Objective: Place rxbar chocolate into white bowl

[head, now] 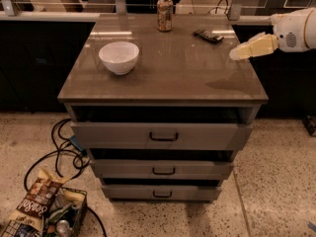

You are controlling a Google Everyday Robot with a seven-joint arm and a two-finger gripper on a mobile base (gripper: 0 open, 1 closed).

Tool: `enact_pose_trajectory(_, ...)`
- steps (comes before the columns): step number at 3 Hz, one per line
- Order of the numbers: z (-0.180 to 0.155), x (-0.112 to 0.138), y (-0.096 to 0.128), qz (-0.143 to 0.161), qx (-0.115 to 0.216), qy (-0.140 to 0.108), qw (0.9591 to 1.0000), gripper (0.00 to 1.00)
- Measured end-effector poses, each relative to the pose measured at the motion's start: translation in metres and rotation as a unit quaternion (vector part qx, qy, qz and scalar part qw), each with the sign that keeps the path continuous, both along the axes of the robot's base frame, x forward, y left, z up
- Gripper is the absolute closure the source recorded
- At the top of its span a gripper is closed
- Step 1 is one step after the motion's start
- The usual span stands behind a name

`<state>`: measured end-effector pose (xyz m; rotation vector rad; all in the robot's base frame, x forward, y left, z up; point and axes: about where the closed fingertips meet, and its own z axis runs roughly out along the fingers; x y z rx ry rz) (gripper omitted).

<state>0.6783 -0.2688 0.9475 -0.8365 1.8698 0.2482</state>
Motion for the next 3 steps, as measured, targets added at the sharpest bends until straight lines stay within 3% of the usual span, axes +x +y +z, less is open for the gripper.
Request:
enact_pose_trajectory(1, -0.008, 0.031, -0.002, -0.023, 0.033, -0.014, 0.9991, 0.00)
enact_pose_trajectory(3, -0.029, 0.132, -0.003, -0.055, 0.137, -0.049, 0.9879, 0.00)
